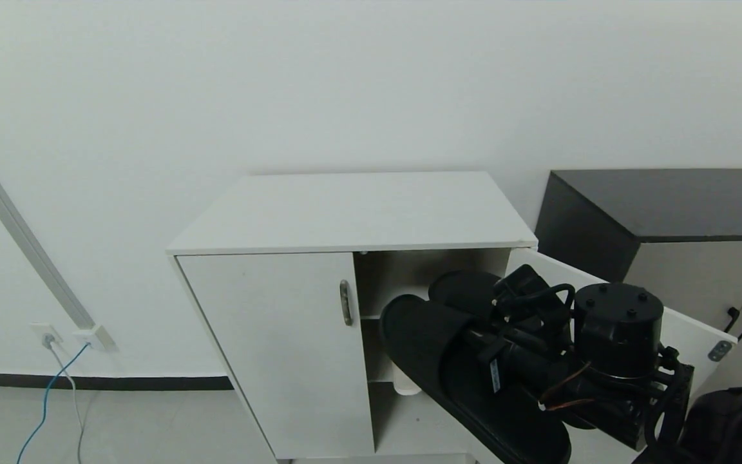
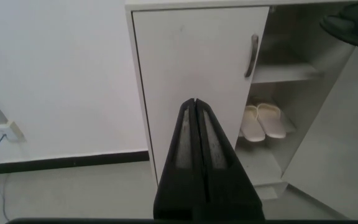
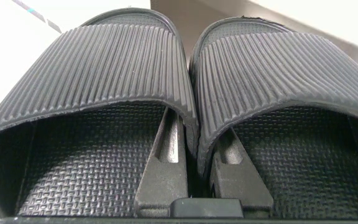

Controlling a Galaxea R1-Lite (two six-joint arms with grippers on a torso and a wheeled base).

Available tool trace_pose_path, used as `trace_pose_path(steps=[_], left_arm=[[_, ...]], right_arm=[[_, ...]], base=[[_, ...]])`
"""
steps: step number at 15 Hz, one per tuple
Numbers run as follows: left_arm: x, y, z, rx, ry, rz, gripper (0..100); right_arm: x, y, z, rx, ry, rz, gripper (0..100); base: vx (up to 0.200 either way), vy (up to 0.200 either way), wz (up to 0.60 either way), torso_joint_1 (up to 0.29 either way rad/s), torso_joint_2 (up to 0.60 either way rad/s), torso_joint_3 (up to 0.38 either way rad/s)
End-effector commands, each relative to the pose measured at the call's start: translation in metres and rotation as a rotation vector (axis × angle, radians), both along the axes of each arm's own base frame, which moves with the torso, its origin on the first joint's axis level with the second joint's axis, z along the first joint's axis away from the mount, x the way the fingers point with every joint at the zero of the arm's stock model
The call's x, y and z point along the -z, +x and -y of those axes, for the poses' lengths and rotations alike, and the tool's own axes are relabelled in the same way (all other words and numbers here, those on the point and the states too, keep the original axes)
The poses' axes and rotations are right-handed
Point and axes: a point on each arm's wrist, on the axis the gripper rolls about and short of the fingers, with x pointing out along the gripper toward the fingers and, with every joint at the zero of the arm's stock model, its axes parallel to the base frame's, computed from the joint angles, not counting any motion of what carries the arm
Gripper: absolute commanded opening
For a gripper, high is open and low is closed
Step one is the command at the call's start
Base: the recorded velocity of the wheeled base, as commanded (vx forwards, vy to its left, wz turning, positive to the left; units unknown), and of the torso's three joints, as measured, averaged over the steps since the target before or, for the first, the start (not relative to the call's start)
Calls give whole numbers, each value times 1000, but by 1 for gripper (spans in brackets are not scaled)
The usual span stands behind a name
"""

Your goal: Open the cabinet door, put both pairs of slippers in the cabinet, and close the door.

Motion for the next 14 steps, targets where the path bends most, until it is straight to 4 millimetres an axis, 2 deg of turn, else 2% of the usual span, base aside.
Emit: trace_pose_path(steps=[1,8,14], left_arm=[[0,0,0,0,0,-1,0],[0,0,0,0,0,-1,0],[0,0,0,0,0,-1,0]], right_arm=[[1,0,0,-1,-2,-2,0],[3,-2,1,-4,-10,-8,0],[5,-2,0,-4,-9,-7,0]], base=[[0,0,0,-198,535,330],[0,0,0,-176,499,318],[0,0,0,-120,465,343]])
